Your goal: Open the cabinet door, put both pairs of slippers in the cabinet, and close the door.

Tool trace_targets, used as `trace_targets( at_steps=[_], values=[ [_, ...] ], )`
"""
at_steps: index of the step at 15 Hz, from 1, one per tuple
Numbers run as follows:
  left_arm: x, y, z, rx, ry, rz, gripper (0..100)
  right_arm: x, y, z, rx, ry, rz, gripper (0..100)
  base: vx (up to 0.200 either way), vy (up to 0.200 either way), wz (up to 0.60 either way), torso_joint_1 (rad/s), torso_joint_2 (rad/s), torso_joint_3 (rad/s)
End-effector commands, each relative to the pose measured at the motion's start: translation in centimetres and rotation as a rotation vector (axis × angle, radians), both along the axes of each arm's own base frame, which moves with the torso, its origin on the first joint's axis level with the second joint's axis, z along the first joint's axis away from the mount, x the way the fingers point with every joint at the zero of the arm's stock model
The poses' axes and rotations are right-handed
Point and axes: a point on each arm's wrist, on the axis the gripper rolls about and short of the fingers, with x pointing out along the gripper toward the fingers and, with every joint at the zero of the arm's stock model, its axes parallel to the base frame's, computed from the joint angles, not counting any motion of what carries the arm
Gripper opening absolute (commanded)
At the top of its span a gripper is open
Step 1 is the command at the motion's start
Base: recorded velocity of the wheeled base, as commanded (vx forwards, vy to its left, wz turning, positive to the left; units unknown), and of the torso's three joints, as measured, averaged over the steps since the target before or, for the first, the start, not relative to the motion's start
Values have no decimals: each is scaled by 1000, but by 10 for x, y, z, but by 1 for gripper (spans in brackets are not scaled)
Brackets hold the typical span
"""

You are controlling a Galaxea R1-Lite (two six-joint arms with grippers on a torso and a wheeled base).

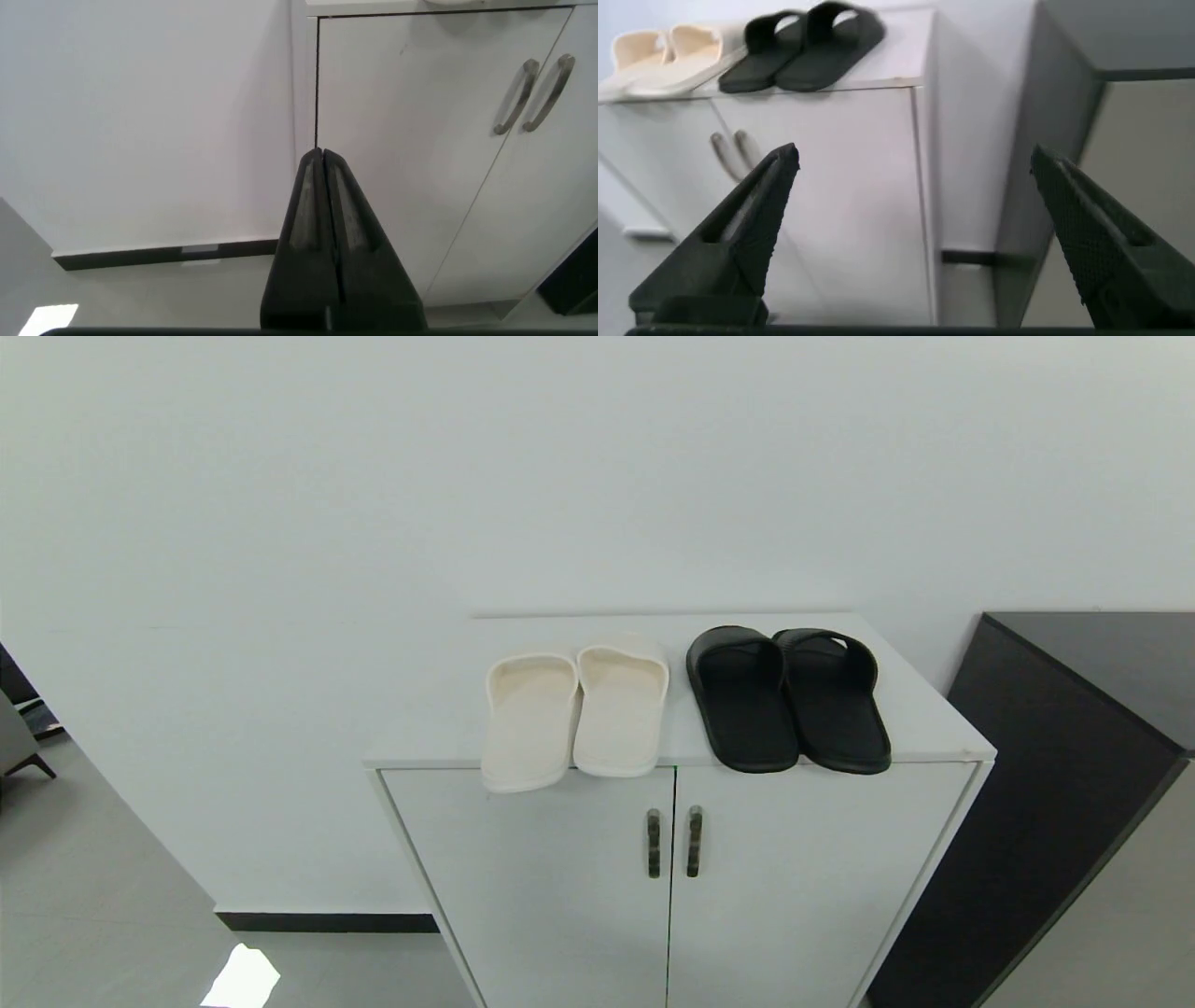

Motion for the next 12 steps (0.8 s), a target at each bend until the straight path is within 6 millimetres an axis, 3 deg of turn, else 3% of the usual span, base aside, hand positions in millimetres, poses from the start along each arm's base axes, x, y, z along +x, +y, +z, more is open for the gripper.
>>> trace_targets(
  at_steps=[1,5,6,7,12],
  values=[
    [0,0,0,15,-2,0,0,60,7,21,-3,149,112,100,0,0,0,0,0,0],
    [0,0,0,15,0,-1,0,108,21,65,86,149,178,100,0,0,0,0,0,0],
    [0,0,0,15,1,-1,0,113,23,69,88,153,185,100,0,0,0,0,0,0],
    [0,0,0,10,2,-3,0,131,32,76,84,181,220,100,0,0,0,0,0,0],
    [0,0,0,10,2,-4,0,173,84,77,41,232,258,100,0,0,0,0,0,0]
  ],
)
